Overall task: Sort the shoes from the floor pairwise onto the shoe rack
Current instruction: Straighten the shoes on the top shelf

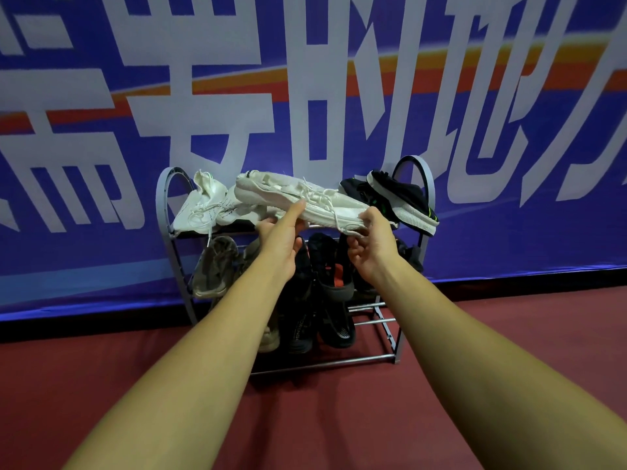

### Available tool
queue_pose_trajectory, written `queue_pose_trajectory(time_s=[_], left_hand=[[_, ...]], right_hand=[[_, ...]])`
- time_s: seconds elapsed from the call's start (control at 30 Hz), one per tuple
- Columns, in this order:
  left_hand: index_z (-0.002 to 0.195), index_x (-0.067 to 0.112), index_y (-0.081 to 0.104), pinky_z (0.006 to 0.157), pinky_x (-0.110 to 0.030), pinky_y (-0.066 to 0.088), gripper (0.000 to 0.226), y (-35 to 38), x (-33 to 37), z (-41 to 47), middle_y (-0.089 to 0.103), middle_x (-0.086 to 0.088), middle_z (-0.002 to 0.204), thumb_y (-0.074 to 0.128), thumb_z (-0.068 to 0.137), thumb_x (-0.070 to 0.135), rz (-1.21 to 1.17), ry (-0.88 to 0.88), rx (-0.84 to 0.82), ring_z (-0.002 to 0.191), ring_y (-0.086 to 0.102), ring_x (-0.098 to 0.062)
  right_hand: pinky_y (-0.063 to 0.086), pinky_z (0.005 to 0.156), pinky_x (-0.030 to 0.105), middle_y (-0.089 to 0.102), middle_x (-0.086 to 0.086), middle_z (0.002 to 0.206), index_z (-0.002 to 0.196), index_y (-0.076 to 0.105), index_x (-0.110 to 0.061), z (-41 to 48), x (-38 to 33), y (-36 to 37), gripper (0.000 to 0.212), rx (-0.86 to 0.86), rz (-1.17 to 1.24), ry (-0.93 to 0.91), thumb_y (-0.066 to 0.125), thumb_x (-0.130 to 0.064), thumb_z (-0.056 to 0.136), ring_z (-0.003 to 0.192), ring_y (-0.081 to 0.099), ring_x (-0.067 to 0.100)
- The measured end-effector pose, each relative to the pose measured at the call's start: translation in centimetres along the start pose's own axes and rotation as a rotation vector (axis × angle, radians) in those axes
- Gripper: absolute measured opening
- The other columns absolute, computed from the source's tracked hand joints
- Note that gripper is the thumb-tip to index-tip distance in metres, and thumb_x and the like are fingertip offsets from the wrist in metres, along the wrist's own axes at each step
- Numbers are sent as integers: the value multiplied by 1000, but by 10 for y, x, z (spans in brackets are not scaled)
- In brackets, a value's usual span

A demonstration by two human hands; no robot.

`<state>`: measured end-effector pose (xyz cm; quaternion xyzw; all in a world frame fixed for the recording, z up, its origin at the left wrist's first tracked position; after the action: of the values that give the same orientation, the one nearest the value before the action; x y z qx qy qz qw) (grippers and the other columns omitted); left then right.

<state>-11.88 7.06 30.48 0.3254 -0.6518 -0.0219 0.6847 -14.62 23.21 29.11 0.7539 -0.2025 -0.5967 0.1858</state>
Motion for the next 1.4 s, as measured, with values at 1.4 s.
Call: queue_pose_trajectory(time_s=[1.4], left_hand=[[115,33,65,90,-36,56,38,23,-25,7,73,7,105,70,77,35,576,168,-209,97,68,-13]], right_hand=[[37,35,13,66,6,84,120,63,-10,18,21,-9,41,94,-131,-163,78,-21,84,41,53,0]])
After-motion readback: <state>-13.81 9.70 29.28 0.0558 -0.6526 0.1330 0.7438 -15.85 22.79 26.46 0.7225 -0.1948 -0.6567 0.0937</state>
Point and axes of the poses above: each hand's wrist, its own z-axis towards the middle knuckle, its own y-axis out of the palm, x = y × z, the point moved 5 cm from there along z, towards the middle knuckle
